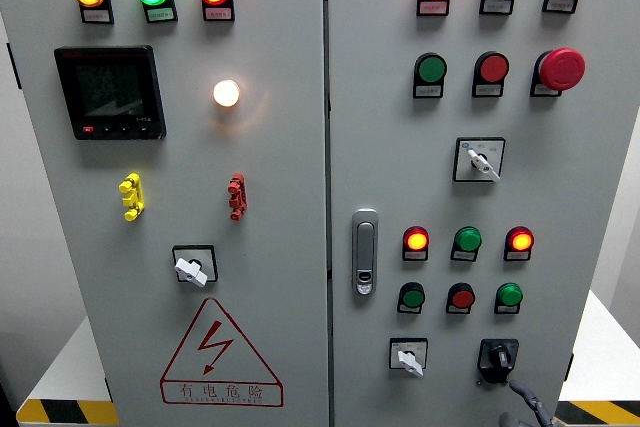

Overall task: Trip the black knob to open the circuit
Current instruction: 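Reach the right hand up to the black rotary knob near the cabinet bottom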

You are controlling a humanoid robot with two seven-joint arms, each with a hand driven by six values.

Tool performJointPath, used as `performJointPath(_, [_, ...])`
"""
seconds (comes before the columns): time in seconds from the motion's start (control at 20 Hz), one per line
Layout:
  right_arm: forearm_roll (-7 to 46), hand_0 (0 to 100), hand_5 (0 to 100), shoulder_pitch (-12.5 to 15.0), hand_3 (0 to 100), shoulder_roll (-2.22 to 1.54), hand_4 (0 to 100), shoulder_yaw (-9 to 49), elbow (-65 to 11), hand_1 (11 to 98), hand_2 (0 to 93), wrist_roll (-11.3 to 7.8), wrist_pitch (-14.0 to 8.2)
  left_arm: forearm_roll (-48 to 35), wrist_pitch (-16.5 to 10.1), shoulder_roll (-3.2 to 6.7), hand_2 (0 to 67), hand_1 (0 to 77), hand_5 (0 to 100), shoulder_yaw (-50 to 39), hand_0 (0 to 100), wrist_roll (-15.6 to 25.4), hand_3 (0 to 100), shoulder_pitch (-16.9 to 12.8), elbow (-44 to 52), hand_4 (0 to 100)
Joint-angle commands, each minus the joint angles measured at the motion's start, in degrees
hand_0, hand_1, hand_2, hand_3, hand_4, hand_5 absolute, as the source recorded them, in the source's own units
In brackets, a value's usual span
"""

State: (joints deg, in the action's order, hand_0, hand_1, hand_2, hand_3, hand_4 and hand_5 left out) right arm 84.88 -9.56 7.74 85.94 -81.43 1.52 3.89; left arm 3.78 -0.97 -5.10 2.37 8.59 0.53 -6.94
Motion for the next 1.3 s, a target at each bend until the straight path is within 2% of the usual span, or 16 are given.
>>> performJointPath(0.0, [0.0,82,97,-0.5,83,-0.01,81,0.0,0.1,48.9,3.4,0.06,0.0,0.0,0.0,0.00,12.8,3.3,2,0.0,0,0.0,21,0.0,0.0,7])
performJointPath(0.15, [-0.1,82,98,-1.1,83,0.08,81,-0.2,-0.1,48.8,3.3,0.24,0.0,0.0,0.0,-0.09,12.8,3.2,2,0.0,0,0.0,21,0.0,0.0,7])
performJointPath(0.3, [-0.1,82,98,-1.1,83,0.34,81,-0.6,-0.3,48.8,3.4,0.59,0.0,0.0,0.0,-0.09,12.8,3.2,2,0.0,0,0.0,21,0.0,0.0,7])
performJointPath(1.25, [-0.2,85,100,-0.8,86,0.34,83,-2.4,-1.2,46.6,4.6,1.47,0.0,0.0,0.0,0.00,12.8,3.4,2,0.0,0,0.0,21,0.0,0.0,7])
